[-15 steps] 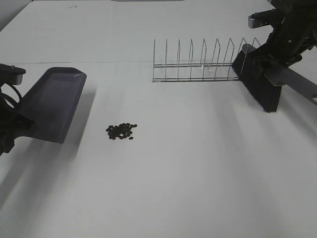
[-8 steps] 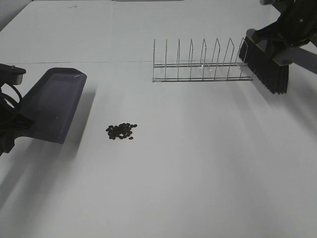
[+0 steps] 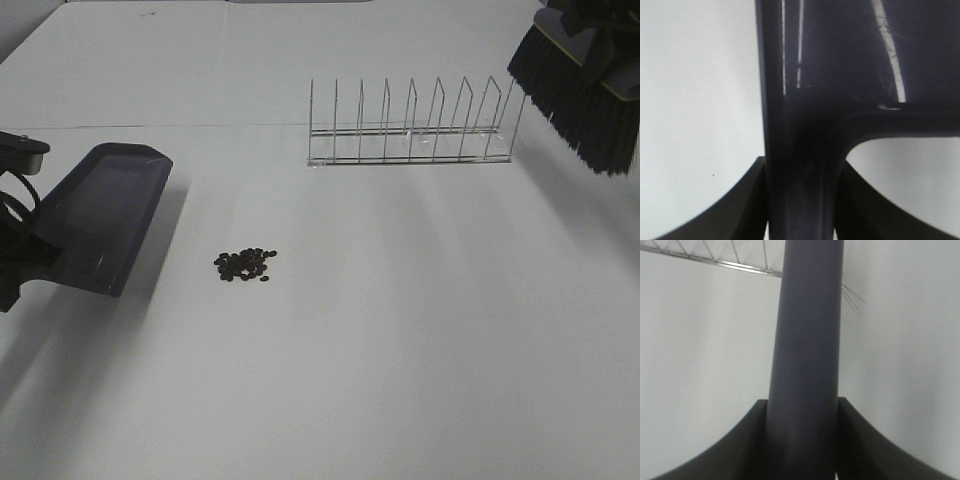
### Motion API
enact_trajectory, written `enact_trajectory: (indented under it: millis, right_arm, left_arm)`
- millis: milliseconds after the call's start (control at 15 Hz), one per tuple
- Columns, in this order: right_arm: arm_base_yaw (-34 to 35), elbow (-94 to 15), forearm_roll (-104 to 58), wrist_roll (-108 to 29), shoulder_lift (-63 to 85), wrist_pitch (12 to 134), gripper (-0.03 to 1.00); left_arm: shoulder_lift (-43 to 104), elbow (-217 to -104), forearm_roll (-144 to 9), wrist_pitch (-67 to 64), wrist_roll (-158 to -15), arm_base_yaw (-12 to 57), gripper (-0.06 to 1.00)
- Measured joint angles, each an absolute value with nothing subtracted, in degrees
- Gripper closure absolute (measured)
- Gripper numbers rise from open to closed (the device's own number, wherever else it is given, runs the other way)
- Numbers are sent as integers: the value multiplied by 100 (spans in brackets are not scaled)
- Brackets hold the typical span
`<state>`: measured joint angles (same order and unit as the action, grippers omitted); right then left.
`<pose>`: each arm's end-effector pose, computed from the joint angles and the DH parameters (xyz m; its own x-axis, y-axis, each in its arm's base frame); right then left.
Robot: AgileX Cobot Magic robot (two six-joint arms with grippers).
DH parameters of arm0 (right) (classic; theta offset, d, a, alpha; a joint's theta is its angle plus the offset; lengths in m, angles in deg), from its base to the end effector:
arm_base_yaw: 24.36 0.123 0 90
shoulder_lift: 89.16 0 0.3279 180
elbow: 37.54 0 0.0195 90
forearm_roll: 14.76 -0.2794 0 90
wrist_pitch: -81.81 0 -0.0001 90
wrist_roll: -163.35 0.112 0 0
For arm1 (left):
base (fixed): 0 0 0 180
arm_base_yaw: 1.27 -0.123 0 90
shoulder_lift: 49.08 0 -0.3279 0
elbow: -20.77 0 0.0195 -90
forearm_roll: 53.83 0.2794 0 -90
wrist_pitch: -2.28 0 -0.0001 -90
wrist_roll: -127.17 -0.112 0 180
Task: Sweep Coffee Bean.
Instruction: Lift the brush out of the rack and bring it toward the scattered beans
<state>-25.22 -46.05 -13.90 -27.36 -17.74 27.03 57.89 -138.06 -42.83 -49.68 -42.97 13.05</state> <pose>0.4304 -0.0078 0.3027 -0.8917 -0.1810 -0.4148 -0.1561 0.9833 -0.0935 0.3222 -0.0649 0.1687 -0.9804 0.1963 -0.0152 0.1919 0.9699 0.1497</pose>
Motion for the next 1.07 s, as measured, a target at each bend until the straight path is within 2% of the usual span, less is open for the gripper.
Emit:
enact_trajectory:
  millis: [133,333,400,533,733,1067]
  right_arm:
    - [-2522,-3528,-1436,-2587,-1275,3110,68]
    - [-2522,-2840,-1367,-2278,-1189,3139,68]
    - [-2448,-2783,-1207,-2140,-1195,3098,68]
    - [-1766,-2771,111,-1138,-1201,3047,68]
    - [-1141,-2771,1085,-261,-1367,2972,69]
    - [-339,-2788,1469,60,-1963,2835,68]
  left_arm:
    - [5789,-13806,-4192,-4968,-4297,1305,63]
    - [5829,-13812,-4140,-4980,-4286,1431,63]
    - [5938,-13852,-4123,-5009,-4274,1534,63]
    - [6419,-14070,-3802,-5226,-3948,1895,63]
    - [6746,-14253,-3630,-5301,-3782,2147,63]
    - [7032,-14522,-3705,-5284,-3656,2548,63]
